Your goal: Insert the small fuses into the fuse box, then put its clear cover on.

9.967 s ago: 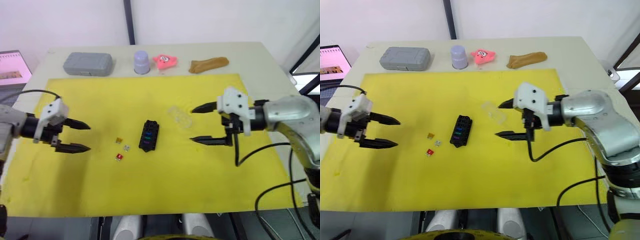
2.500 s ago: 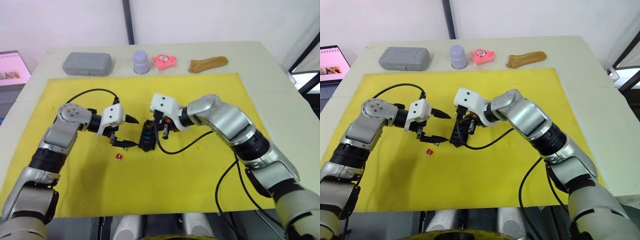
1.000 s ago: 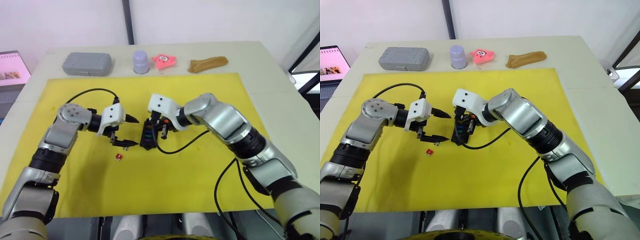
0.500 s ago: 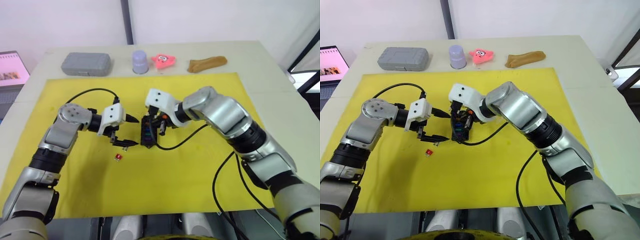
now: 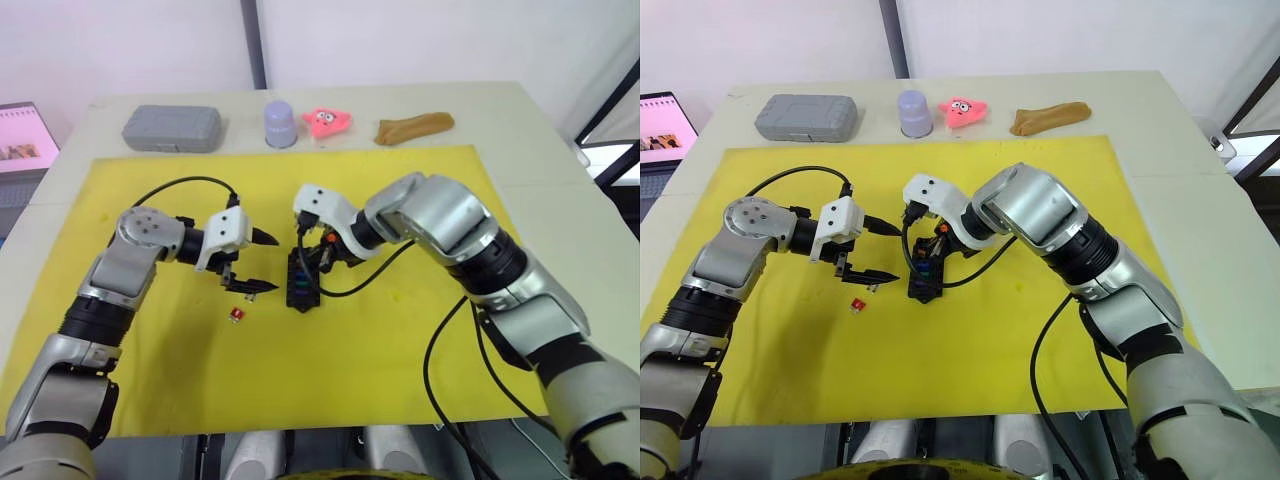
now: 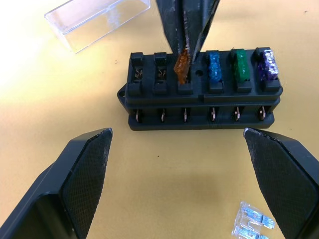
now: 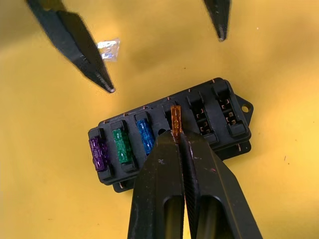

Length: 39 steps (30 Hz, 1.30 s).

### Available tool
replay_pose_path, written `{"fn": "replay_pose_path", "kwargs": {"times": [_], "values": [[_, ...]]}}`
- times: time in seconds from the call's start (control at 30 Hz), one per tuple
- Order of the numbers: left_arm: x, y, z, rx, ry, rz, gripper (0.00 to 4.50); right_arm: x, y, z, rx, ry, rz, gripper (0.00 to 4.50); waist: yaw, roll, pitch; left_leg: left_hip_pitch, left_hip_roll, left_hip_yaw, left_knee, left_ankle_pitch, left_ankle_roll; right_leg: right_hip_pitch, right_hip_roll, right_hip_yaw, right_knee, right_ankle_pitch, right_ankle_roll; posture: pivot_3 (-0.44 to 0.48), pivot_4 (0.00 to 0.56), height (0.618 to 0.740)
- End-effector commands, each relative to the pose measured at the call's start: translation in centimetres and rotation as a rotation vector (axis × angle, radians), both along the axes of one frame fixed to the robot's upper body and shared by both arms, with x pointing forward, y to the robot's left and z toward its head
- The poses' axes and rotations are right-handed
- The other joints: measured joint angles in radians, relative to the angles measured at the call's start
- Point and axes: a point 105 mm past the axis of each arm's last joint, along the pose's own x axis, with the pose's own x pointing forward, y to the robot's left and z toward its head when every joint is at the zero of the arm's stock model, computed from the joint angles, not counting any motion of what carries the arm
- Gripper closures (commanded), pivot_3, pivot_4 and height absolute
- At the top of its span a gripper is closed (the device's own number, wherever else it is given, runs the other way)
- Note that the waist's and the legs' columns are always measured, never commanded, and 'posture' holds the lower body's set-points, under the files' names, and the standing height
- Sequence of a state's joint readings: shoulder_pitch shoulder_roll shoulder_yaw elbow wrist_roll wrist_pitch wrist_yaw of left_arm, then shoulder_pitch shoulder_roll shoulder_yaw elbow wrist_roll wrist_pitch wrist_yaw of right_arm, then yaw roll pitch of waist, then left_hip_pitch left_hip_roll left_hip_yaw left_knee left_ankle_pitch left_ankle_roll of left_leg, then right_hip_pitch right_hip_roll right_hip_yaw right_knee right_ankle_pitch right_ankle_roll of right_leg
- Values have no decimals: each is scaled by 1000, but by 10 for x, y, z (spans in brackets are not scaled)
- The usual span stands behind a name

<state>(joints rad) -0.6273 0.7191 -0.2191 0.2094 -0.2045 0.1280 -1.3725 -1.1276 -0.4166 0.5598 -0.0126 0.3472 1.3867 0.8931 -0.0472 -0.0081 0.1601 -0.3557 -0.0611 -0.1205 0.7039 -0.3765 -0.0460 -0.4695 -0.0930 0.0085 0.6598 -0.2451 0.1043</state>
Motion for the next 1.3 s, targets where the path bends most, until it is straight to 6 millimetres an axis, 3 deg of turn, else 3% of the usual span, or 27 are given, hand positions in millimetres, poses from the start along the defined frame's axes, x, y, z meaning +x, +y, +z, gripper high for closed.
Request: {"fn": "replay_pose_path", "kwargs": {"times": [0.03, 0.23, 0.43, 0.67, 0.83, 1.3], "values": [[-1, -1, 9, -10, -36, -11, 73, 3, 0, 15, 20, -118, 32, 4500, 0, 0, 0, 0, 0, 0, 0, 0, 0, 0, 0, 0, 0, 0, 0, 0, 150, 740], [0, -4, 11, -21, -37, -17, 73, -6, -2, 10, 30, -117, 79, 4500, 1, 0, 0, 0, -1, 0, 0, 0, 0, 0, -2, -2, 0, 0, 0, 0, 150, 740], [-6, -18, 32, -119, 0, -57, 73, -6, -2, 9, 28, -108, 73, 4500, 0, 0, 0, 0, -1, 0, 0, 0, 0, 0, -2, -3, 0, 0, 0, 0, 150, 740], [-4, -19, 33, -129, -1, -43, 73, -6, -2, 7, 27, -112, 75, 4500, 1, 0, 0, 0, -1, 0, 0, 0, 0, 0, -2, -4, 0, 0, 0, 0, 150, 740], [-10, -28, 19, -86, 6, -88, 73, -6, -1, 9, 33, -119, 72, 4500, 1, 0, 0, 0, -1, 0, 0, 0, 0, 0, -2, -4, 0, 0, 0, 0, 150, 740], [-9, -29, -4, -16, 12, -99, 73, -4, -3, 17, 39, -135, 65, 4500, 2, 0, 0, 0, -1, 0, 0, 0, 0, 0, -4, -7, 0, 0, 0, 0, 150, 740]]}}
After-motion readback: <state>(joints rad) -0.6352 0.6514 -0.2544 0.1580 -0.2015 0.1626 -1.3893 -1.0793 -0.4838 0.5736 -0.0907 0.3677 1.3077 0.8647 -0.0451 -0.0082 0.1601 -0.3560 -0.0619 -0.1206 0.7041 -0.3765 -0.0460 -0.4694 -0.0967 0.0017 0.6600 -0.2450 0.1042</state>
